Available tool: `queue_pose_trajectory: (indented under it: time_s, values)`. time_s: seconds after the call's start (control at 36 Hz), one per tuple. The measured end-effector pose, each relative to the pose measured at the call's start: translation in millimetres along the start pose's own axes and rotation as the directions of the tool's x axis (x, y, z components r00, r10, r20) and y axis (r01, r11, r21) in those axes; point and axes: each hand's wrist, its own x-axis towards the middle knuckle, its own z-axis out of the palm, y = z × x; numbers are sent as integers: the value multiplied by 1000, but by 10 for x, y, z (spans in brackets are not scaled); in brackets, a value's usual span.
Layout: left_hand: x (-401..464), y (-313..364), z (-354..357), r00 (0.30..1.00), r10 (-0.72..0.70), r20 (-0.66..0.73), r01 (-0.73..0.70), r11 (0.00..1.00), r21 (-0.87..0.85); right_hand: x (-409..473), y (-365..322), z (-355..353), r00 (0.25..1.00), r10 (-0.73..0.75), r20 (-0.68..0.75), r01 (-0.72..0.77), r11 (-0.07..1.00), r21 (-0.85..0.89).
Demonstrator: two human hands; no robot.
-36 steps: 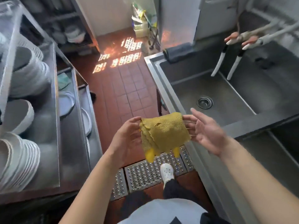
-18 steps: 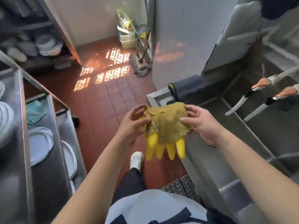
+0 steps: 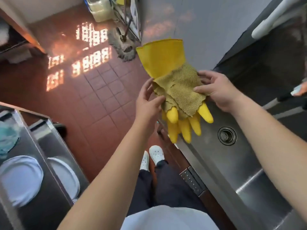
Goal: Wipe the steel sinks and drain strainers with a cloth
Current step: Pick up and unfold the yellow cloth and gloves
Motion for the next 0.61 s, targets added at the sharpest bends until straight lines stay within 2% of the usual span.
queue_pose_trajectory:
  time_s: [0.08,0.14,0.25,0.36,0.44,0.61]
  values:
    - [116,-437,49,989,-142,-48,147,984,103,221,482,-53,986,163,-33,-166,981,-102]
    - [154,-651,66,981,-174,-87,187,968,168,288,736,-66,974,219,-61,-226,962,-151]
    - [191,-767,58,981,-134,-137,171,936,306,374,935,-52,979,159,-125,-181,963,-198]
    - [171,-754,11,989,-96,-109,133,902,411,349,997,-29,983,106,-151,-145,951,-275]
    - [151,-695,-29,991,-120,-65,136,898,417,320,1061,-25,980,95,-172,-142,948,-286]
    - [217,-517,-199,994,-105,-38,106,790,603,201,1022,-101,979,109,-172,-158,940,-303]
